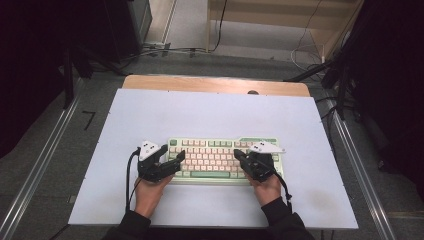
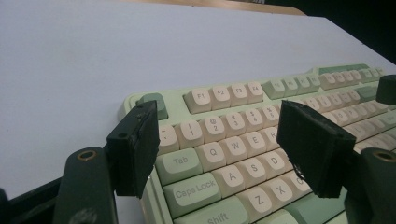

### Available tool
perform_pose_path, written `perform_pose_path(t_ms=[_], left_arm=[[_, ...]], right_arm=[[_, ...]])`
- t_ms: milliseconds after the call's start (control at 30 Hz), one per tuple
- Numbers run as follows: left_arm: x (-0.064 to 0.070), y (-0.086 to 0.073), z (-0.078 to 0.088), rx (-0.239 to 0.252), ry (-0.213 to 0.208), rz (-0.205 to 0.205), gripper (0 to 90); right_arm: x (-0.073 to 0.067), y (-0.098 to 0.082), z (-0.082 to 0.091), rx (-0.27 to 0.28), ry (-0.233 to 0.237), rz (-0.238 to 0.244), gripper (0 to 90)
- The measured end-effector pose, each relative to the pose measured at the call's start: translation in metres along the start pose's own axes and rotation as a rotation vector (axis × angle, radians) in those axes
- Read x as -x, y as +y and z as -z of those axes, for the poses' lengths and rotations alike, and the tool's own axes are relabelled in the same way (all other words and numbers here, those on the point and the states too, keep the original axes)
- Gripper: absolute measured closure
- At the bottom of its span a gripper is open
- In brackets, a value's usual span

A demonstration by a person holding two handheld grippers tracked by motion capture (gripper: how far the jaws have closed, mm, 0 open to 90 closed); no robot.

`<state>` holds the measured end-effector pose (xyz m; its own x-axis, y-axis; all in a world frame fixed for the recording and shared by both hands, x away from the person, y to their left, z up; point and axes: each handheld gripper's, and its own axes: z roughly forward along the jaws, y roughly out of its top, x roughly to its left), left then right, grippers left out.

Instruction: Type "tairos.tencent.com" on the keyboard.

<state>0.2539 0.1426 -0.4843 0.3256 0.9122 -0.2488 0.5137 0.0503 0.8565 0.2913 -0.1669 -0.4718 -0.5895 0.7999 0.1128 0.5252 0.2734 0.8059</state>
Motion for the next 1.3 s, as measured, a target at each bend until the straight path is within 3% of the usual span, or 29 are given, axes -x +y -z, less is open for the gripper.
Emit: perform_pose_path(t_ms=[667, 1300], left_arm=[[0.0, 0.0, 0.001, 0.003, 0.003, 0.008, 30.2], [0.0, -0.001, -0.001, -0.011, 0.002, 0.006, 30.3]], right_arm=[[0.001, 0.002, -0.02, -0.044, -0.007, 0.005, 87.3], [-0.002, -0.001, -0.028, -0.081, -0.001, 0.011, 87.2]])
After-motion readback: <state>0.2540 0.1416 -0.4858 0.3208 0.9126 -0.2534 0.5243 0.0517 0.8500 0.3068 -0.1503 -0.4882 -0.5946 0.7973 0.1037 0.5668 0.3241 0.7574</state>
